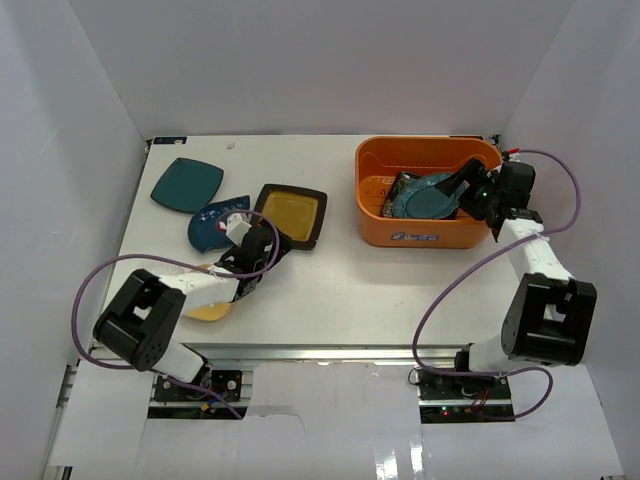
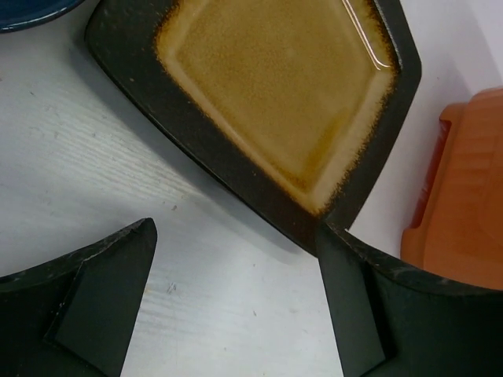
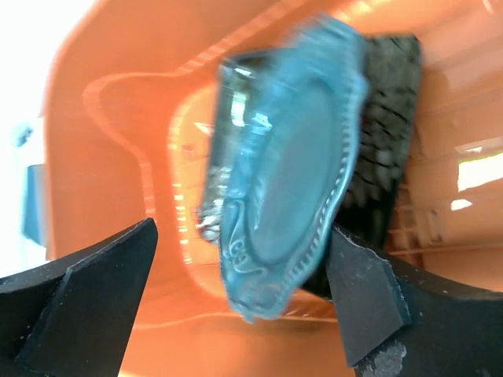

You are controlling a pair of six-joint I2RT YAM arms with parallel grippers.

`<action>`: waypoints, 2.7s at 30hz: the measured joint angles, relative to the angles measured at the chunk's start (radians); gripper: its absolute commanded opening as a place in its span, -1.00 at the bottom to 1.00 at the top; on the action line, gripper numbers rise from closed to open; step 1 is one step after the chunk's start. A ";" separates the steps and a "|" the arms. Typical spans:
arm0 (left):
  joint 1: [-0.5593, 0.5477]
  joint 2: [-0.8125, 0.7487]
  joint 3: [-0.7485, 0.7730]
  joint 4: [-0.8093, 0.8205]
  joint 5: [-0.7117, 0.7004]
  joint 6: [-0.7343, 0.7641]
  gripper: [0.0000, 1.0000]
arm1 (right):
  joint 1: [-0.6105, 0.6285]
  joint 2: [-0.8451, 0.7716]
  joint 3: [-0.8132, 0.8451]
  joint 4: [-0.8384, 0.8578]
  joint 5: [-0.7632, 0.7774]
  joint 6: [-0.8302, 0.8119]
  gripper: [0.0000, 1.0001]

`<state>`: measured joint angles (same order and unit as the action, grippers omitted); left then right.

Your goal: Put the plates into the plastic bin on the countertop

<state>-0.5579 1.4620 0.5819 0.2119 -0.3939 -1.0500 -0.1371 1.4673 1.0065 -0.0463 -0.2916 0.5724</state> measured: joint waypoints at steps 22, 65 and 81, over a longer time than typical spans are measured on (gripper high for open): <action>0.034 0.285 0.027 0.343 -0.032 -0.159 -0.56 | 0.046 -0.572 -0.280 0.153 -0.218 0.111 0.89; 0.097 -0.988 0.109 -0.327 0.480 0.212 -1.00 | 0.636 -0.004 0.319 -0.071 -0.374 -0.234 0.80; 0.098 -0.890 0.138 -0.338 0.650 0.209 0.74 | 0.595 -0.066 0.154 0.245 -0.566 0.029 -0.84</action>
<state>-0.4603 0.5724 0.7204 -0.1261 0.2562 -0.8410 0.4580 1.4017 1.1606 0.1982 -0.8574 0.6018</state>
